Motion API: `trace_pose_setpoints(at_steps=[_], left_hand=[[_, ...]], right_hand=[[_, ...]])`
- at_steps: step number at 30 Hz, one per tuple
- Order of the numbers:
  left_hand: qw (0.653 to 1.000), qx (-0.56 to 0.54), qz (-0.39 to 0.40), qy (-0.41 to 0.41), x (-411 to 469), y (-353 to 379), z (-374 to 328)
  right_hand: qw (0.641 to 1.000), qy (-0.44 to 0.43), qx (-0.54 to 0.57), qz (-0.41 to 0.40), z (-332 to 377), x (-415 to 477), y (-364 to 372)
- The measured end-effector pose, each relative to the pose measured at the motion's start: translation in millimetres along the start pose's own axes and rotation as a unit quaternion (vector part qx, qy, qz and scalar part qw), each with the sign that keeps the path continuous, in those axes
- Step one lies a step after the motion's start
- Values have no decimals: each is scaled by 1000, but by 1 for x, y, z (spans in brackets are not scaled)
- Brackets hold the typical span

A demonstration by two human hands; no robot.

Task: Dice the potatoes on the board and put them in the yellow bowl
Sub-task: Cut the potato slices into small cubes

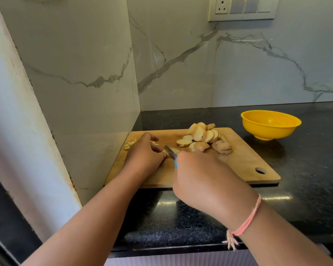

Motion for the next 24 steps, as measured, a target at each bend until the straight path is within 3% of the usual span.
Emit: trace_pose_setpoints(at_steps=[6, 8, 15, 20, 24], left_hand=[[1000, 16, -4, 2, -2, -1, -3], [1000, 16, -5, 3, -2, -1, -4], [1000, 20, -6, 11, -3, -3, -4], [999, 18, -1, 35, -5, -2, -9], [996, 62, 23, 59, -7, 3, -16]], right_hand=[[998, 4, -31, 54, -7, -12, 8], [999, -5, -39, 29, -10, -17, 5], [997, 30, 13, 65, -38, -16, -13], [989, 56, 139, -20, -63, 20, -49], [980, 52, 185, -42, -68, 61, -50]])
Point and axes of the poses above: each hand's wrist, its own x-axis towards the middle knuckle, its own y-axis out of the palm, z = x × y, the point moved 9 cm from there along x, towards the middle knuckle, and after that the axes turned 9 degrees about y, right-handed, at the moved point
